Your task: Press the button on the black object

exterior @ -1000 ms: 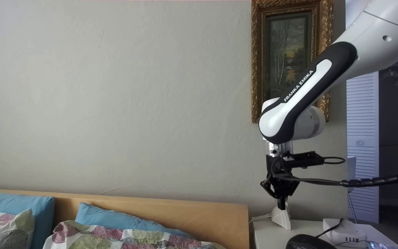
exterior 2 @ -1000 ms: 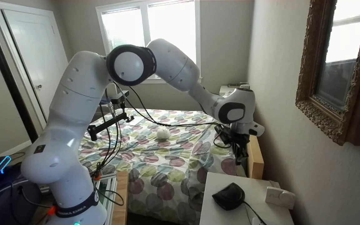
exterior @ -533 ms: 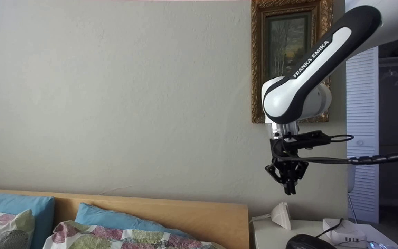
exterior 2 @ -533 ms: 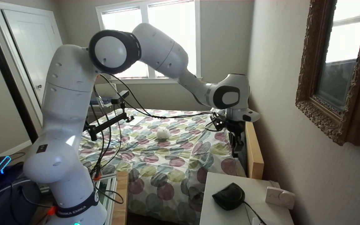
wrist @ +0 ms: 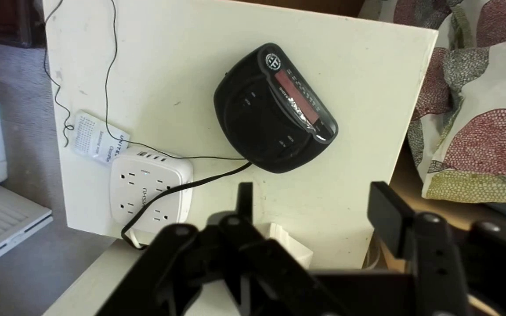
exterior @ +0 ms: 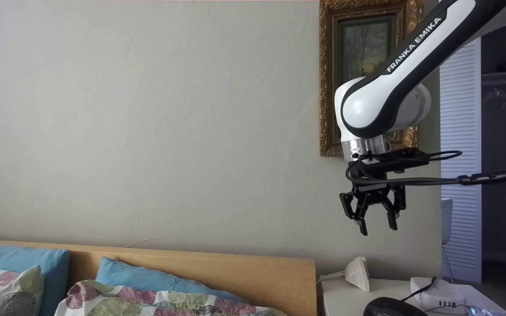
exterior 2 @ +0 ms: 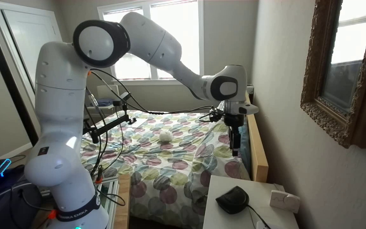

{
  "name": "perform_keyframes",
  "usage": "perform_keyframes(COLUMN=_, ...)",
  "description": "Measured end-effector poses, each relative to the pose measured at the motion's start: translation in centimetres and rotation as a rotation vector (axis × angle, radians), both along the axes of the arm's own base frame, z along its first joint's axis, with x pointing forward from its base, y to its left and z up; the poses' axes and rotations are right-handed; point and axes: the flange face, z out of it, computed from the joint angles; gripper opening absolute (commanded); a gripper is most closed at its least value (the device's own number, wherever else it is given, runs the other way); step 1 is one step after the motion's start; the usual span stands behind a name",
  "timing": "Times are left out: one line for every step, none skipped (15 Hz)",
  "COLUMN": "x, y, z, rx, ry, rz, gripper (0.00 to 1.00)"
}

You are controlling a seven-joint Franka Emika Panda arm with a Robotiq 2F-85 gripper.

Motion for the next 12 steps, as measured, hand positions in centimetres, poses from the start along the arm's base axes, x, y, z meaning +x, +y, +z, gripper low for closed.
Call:
perform_keyframes(x=-0.2, y=0.1, z=0.5, rx=0.002, ry=-0.009, rz=-0.014, gripper=1.00)
perform_keyframes(x=-0.4, y=0.2, z=1.0, rx=0.004, ry=-0.019, rz=-0.028, gripper=1.00)
perform_keyframes(x=-0.6, y=0.3, z=1.6, rx=0.005, ry=-0.029, rz=-0.043, gripper=1.00)
perform_keyframes(x=-0.9, y=0.5, z=2.2, rx=0.008, ry=-0.039, rz=-0.055, gripper=1.00)
perform_keyframes(x=-1.0, y=0.6, z=2.6, rx=0.010, ry=-0.045, rz=-0.056, gripper=1.00)
perform_keyframes(x=-1.0, y=0.6, z=2.6, rx=0.011, ry=-0.045, rz=-0.055, gripper=1.00)
perform_keyframes(x=-0.9, y=0.6, z=2.4, rx=0.011, ry=-0.042, rz=-0.056, gripper=1.00)
perform_keyframes(x=-0.9, y=0.5, z=2.2, rx=0.010, ry=-0.039, rz=-0.058, gripper=1.00)
perform_keyframes(x=-0.9, y=0.5, z=2.1, rx=0.010, ry=-0.037, rz=-0.058, gripper=1.00)
perform_keyframes(x=-0.9, y=0.4, z=2.1, rx=0.009, ry=-0.037, rz=-0.058, gripper=1.00)
perform_keyframes(x=-0.9, y=0.4, z=2.1, rx=0.009, ry=-0.037, rz=-0.058, gripper=1.00)
perform_keyframes(x=-0.9, y=0.5, z=2.1, rx=0.009, ry=-0.037, rz=-0.058, gripper=1.00)
